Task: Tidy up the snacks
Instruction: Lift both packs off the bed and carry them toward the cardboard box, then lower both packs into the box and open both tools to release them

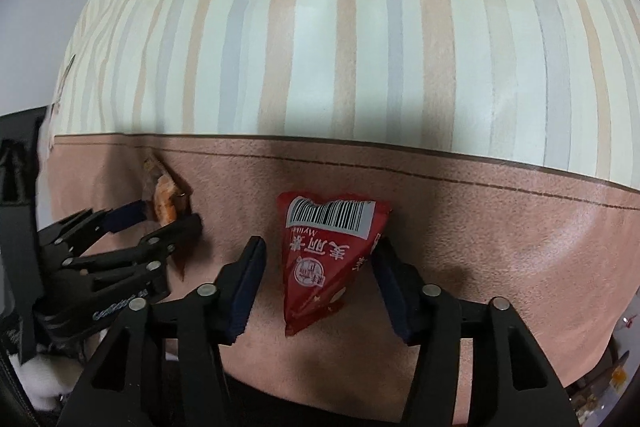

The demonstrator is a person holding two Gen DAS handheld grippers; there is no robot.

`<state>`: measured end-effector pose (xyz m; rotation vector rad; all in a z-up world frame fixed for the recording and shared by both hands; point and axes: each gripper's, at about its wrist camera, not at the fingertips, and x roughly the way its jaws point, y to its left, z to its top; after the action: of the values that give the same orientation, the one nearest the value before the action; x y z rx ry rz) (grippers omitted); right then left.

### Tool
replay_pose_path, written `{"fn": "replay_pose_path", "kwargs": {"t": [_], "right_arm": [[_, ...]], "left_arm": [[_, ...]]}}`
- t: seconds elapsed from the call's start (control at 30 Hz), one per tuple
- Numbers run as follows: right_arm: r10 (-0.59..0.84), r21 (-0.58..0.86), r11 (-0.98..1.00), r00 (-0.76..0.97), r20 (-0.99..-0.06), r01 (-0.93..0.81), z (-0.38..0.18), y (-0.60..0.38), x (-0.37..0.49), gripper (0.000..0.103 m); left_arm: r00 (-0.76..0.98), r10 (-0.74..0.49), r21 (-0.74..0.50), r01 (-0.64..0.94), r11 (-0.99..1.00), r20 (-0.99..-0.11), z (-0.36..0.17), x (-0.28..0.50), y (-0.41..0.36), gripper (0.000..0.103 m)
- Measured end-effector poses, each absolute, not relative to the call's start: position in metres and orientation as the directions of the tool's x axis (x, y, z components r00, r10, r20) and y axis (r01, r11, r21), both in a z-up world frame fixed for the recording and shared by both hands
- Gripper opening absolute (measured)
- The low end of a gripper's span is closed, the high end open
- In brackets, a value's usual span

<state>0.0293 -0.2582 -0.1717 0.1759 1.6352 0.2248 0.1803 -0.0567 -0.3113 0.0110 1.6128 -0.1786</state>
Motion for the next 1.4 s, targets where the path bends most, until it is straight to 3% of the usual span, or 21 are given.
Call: {"fn": "replay_pose_path", "kwargs": {"t": [0.03, 0.3, 0.5, 0.8, 1.1, 1.4], "right_arm": [[0.253, 0.253, 0.967, -0.075, -0.965, 0.008, -0.172, -0.259, 0.03, 0.04], [0.264, 0.264, 0.964, -0.039, -0.964, 0.0, -0.161, -0.26, 0.018, 0.038], [0.332, 0.332, 0.943, -0.006, -0.943, 0.017, -0.137, -0.262, 0.024, 0.038], [0.413, 0.415, 0.91, 0.151, -0.898, -0.023, -0.045, -0.28, 0.056, 0.037], [0.395, 0.394, 0.916, 0.312, -0.864, -0.069, 0.033, -0.304, 0.13, 0.038], [0.323, 0.34, 0.94, 0.32, -0.891, -0.003, 0.023, -0.337, 0.243, 0.038]], "left_arm": [[-0.048, -0.106, -0.111, 0.112, 0.987, -0.993, -0.314, 0.178, -0.056, 0.058], [-0.022, -0.134, -0.135, 0.105, 0.985, -0.991, -0.301, 0.171, -0.054, 0.057], [0.036, -0.203, -0.198, 0.112, 0.974, -0.979, -0.261, 0.179, -0.057, 0.057], [0.176, -0.344, -0.321, 0.149, 0.935, -0.922, -0.17, 0.227, -0.063, 0.057], [0.264, -0.405, -0.367, 0.18, 0.913, -0.875, -0.114, 0.314, -0.064, 0.057], [0.151, -0.423, -0.412, 0.099, 0.906, -0.894, -0.15, 0.424, -0.083, 0.057]]}}
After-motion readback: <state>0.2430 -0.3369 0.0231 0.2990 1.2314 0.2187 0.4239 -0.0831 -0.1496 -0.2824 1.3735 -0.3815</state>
